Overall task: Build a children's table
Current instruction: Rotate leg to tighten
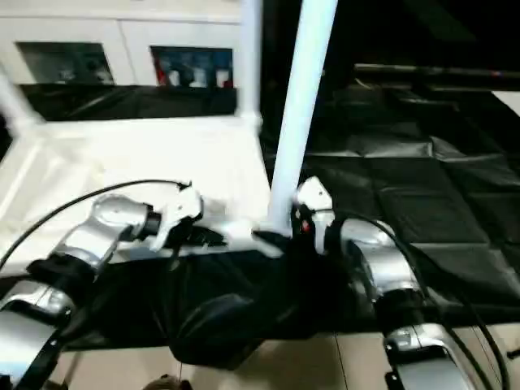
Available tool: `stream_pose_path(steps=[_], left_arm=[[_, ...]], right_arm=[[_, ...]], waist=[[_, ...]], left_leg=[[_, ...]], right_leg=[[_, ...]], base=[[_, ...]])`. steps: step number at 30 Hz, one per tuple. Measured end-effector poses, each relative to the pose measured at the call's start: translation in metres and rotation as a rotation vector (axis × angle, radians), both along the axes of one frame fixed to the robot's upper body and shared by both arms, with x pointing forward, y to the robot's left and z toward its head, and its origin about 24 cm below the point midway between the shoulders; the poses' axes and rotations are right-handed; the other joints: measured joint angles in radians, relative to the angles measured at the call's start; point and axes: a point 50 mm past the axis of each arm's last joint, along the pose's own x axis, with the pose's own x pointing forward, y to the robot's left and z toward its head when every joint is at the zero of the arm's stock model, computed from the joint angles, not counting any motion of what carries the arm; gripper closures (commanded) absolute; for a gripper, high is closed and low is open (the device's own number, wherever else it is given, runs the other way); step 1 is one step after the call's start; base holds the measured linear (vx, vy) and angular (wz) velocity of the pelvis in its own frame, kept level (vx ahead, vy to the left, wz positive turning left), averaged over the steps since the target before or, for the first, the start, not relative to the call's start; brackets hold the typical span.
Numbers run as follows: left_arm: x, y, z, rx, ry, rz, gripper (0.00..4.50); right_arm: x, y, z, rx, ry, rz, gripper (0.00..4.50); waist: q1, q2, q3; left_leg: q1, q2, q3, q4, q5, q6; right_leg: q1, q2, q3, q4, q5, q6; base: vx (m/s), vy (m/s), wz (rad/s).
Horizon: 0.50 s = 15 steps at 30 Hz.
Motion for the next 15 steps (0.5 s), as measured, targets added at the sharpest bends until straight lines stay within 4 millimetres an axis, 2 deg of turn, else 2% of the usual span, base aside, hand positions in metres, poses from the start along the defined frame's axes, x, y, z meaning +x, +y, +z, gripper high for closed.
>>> stream_pose_path(steps=[10, 15], left_arm=[[-0.001, 0.002, 0.000, 0.003, 0.008, -0.011, 4.50], [0.003, -0.008, -0.004, -0.002, -0.020, 0.036, 4.50]], right_arm=[[-0.006, -0.002, 0.001, 0.003, 0.011, 0.037, 2.12], [-0.005, -0.003, -0.004, 0.024, 0.015, -0.072, 2.17]], waist=[[0.003, 0.000, 0.000], [0.006, 0.000, 0.000]], left_leg=[[0.000, 0.000, 0.000, 0.000, 0.000, 0.000], [0.004, 0.000, 0.000, 0.001, 0.001, 0.000]], right_leg=[[0.000, 0.000, 0.000, 0.001, 0.000, 0.000], [0.004, -0.001, 0.001, 0.001, 0.000, 0.000]], base=[[0.000, 0.000, 0.00], [0.000, 0.000, 0.00]])
